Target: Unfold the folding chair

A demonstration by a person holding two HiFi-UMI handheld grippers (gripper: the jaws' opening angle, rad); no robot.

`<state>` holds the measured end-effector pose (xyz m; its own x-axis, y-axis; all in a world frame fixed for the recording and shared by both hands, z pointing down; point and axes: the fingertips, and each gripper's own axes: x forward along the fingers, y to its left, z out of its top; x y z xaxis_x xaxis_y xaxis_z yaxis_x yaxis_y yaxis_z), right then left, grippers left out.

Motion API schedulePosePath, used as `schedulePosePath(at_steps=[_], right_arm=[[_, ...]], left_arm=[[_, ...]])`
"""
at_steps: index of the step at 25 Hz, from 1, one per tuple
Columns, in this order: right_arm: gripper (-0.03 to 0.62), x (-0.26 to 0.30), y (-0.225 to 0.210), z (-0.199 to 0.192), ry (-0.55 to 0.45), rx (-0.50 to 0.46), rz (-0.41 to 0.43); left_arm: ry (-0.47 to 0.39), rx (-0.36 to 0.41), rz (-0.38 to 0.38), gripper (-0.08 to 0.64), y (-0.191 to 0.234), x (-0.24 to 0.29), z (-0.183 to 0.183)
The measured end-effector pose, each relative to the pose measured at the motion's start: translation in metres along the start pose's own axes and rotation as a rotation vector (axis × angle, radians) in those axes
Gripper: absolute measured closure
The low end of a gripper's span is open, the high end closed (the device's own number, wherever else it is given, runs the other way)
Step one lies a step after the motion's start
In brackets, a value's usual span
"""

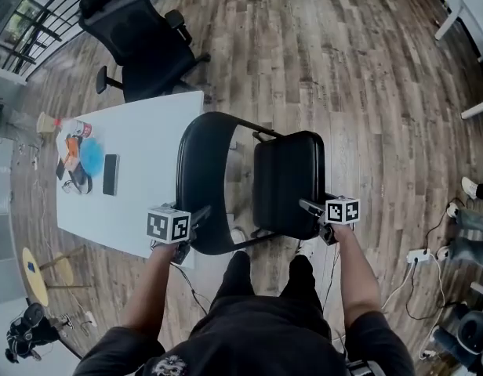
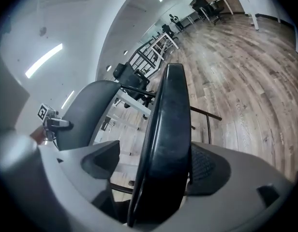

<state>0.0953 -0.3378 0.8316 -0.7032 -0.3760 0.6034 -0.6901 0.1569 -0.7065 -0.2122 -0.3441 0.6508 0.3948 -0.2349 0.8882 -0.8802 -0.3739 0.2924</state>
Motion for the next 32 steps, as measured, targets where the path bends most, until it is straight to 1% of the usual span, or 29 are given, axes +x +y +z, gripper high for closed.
schedulePosePath(at_steps=[4, 10, 14, 16, 23, 25, 28, 32], right_arm=[[0.189, -0.015, -0.058, -0.002, -0.020, 0.057, 0.018], [0.189, -0.030, -0.154, -0.017, -0.017, 0.130, 0.041], [0.189, -0.032, -0.215, -0.023, -0.035, 0.168, 0.056], [0.189, -0.033, -0.241, -0.030, -0.040, 0.184, 0.059], [0.189, -0.031, -0.309, -0.047, -0.037, 0.204, 0.054], [0.189, -0.030, -0.328, -0.051, -0.038, 0.196, 0.042], [0.189, -0.030, -0.360, -0.059, -0.043, 0.185, 0.019], [0.189, -0.029, -0.384, -0.060, -0.071, 0.199, 0.053]], left_arm=[[-0.002, -0.027, 0.040, 0.359, -0.005, 0.026, 0.000], [-0.015, -0.044, 0.031, 0.362, -0.029, 0.070, -0.002], [-0.063, -0.039, 0.047, 0.367, -0.039, 0.096, 0.008], [-0.071, -0.042, 0.041, 0.367, -0.047, 0.110, 0.007], [-0.060, -0.048, 0.015, 0.373, -0.078, 0.145, 0.004], [-0.055, -0.059, 0.009, 0.373, -0.085, 0.156, 0.000], [-0.061, -0.049, 0.012, 0.374, -0.093, 0.171, 0.001], [-0.077, -0.027, 0.002, 0.377, -0.111, 0.188, 0.007]])
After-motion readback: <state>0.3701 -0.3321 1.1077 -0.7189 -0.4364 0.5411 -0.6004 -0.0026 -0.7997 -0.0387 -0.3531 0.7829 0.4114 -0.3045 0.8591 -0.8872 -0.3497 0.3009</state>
